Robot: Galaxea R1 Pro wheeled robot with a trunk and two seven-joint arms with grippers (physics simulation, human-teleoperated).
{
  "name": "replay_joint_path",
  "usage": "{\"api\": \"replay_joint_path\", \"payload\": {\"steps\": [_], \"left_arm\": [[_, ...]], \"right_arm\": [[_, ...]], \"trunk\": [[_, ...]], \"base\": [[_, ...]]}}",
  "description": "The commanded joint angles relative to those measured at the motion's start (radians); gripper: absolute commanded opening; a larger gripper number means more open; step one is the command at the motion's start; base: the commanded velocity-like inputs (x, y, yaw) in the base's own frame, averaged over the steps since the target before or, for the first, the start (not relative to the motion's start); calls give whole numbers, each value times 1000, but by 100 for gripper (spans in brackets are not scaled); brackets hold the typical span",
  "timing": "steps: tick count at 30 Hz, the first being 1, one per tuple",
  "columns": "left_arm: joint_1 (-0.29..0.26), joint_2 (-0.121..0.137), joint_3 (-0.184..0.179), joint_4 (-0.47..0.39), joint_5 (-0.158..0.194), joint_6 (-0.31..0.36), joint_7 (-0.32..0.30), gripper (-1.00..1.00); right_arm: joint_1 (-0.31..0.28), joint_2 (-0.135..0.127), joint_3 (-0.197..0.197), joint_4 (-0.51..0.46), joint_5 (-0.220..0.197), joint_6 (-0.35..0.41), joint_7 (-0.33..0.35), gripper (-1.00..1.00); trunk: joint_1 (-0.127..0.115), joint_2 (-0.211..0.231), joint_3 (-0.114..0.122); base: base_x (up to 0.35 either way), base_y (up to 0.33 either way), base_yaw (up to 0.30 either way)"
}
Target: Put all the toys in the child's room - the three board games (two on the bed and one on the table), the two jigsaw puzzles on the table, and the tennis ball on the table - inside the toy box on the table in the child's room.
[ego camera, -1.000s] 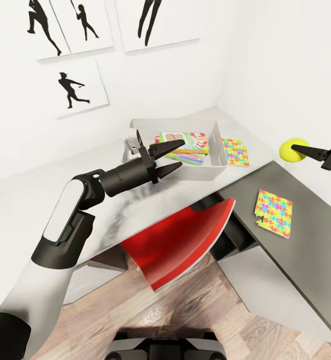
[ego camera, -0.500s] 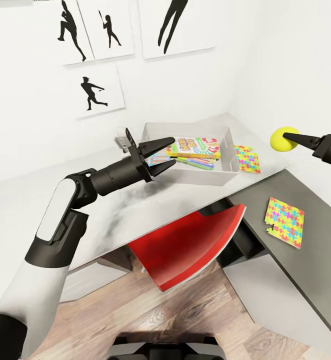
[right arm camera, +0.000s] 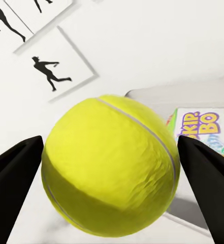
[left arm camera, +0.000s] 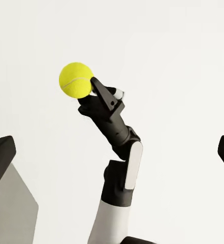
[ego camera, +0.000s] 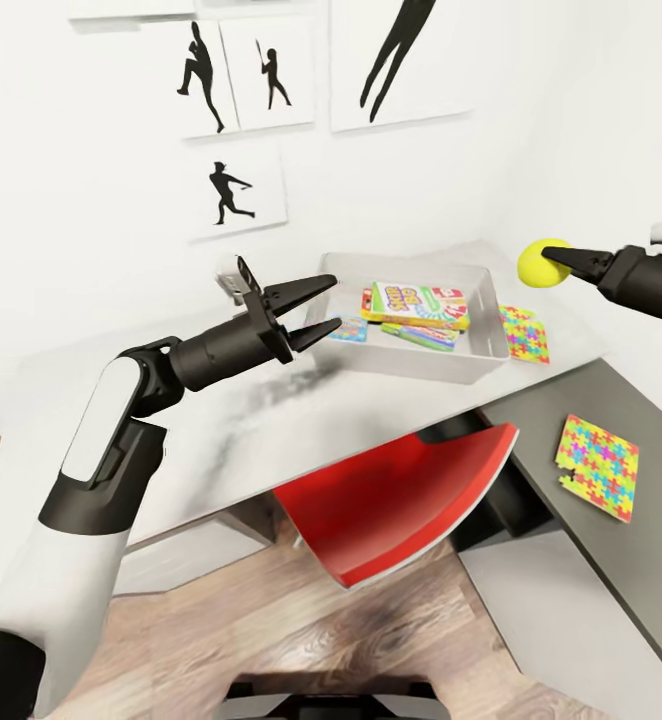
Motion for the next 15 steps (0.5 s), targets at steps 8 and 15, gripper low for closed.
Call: {"api": "replay_joint_path", "payload": {"steps": [8, 15], "left_arm": [[-1, 10, 1, 0, 4, 5, -8, 100], [-1, 12, 0, 0, 4, 14, -16, 100]], "right_arm": [[-14, 2, 36, 0, -34, 4, -61, -100], [-15, 1, 47, 1, -44, 4, -81, -100]], "trunk": [[1, -2, 10], [1, -2, 20]], "base": [[0, 0, 175], [0, 0, 177]]}}
